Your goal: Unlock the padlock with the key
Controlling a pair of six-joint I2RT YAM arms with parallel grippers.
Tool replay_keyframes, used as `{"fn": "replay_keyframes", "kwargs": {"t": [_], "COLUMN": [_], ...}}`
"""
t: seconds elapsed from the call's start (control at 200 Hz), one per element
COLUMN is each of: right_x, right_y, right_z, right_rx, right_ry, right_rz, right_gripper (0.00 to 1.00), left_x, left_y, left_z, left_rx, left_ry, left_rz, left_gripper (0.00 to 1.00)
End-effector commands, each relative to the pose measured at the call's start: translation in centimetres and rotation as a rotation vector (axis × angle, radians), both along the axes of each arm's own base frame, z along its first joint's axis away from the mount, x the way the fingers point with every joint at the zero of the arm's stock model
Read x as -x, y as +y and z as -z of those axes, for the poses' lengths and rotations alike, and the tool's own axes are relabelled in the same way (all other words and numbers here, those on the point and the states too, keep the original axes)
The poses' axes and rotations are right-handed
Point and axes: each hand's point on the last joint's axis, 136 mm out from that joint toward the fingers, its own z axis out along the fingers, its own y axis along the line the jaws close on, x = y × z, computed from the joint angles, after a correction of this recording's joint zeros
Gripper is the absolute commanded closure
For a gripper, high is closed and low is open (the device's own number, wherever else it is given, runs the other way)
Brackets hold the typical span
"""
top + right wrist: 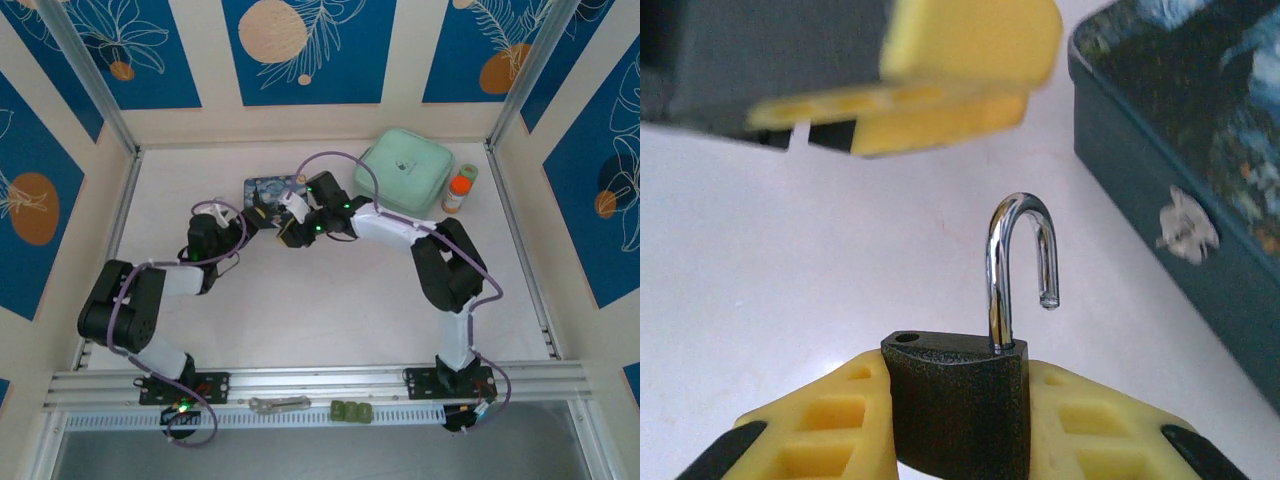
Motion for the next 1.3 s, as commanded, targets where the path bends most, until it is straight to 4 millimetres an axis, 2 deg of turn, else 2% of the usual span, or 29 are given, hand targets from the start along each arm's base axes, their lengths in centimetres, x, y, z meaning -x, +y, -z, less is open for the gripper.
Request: {"fn": "replay_keyframes", "kwargs": {"t": [0.0, 0.235, 0.355, 0.49, 0.64, 0.72, 0.86, 0.93, 1.055, 1.295], "right_x": [0.6, 2.3, 2.0, 1.1, 0.3, 0.0, -0.1, 0.0, -0.1, -1.4], "right_y": [-2.9, -8.4, -10.0, -9.6, -8.8, -8.4, -7.9, -7.6, -6.9, -7.5], "right_z": [0.6, 4.6, 6.3, 7.1, 9.1, 9.6, 10.1, 10.2, 9.2, 4.0], "right_rx": [0.039, 0.2, 0.287, 0.328, 0.413, 0.425, 0.432, 0.432, 0.383, 0.242], "right_ry": [0.078, 0.167, 0.176, 0.156, 0.141, 0.129, 0.127, 0.128, 0.117, 0.063], "right_rz": [0.115, 0.345, 0.461, 0.533, 0.569, 0.585, 0.593, 0.589, 0.576, 0.608], "right_gripper": [0.89, 0.9, 0.9, 0.89, 0.88, 0.87, 0.79, 0.72, 0.59, 0.33], "left_x": [0.0, 0.3, 0.3, 0.3, 0.7, 0.9, 1.3, 1.4, 1.4, 1.2], "left_y": [0.7, 1.7, 1.9, 2.2, 2.6, 3.2, 4.2, 4.5, 4.8, 5.6], "left_z": [-0.8, -1.2, -1.2, -0.8, -0.1, 0.1, -0.1, -0.2, -0.3, -0.8], "left_rx": [-0.076, -0.183, -0.192, -0.177, -0.181, -0.195, -0.225, -0.229, -0.227, -0.24], "left_ry": [-0.019, -0.022, -0.014, 0.005, 0.042, 0.052, 0.055, 0.056, 0.054, 0.043], "left_rz": [-0.001, -0.019, -0.032, -0.054, -0.076, -0.101, -0.136, -0.146, -0.154, -0.168], "left_gripper": [0.4, 0.08, 0.03, 0.01, 0.0, 0.0, 0.0, 0.0, 0.0, 0.0]}}
